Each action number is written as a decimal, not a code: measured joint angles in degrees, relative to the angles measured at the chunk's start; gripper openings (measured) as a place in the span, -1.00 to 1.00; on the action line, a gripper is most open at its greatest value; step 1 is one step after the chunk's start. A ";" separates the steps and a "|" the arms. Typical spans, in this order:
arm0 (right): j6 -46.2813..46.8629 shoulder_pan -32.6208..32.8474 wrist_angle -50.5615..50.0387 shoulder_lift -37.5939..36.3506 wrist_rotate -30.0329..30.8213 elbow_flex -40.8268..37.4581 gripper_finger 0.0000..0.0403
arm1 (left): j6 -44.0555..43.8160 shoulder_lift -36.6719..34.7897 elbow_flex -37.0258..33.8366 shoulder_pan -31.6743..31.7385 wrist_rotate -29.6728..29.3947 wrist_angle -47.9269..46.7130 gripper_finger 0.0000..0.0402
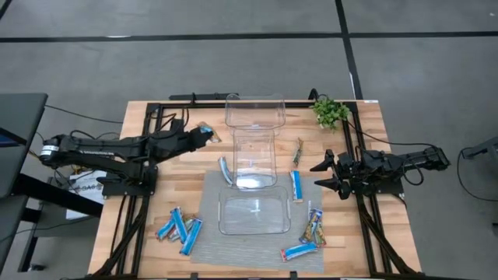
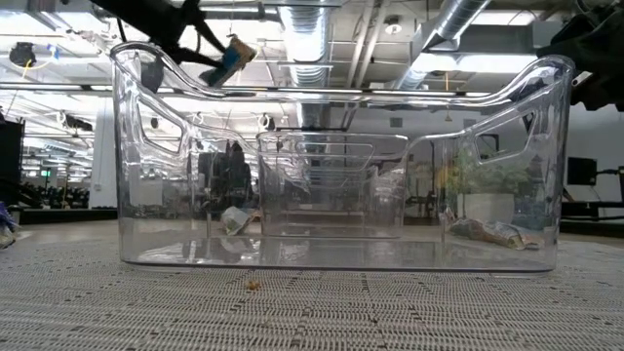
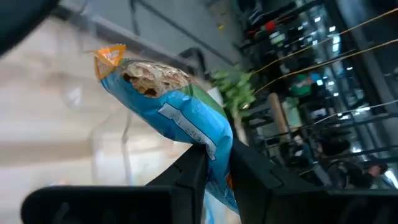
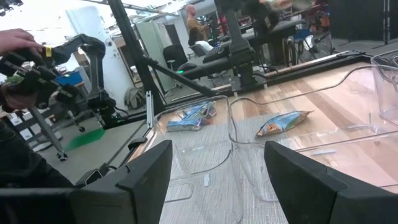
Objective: Pick and place Granola Bars by type
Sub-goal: Put the yellow granola bar into the top transparent bin
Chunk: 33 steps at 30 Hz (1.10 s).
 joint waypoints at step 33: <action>0.00 0.00 0.00 0.00 0.00 -0.02 0.24 | 80.67 52.29 58.05 24.12 19.21 -35.65 -0.71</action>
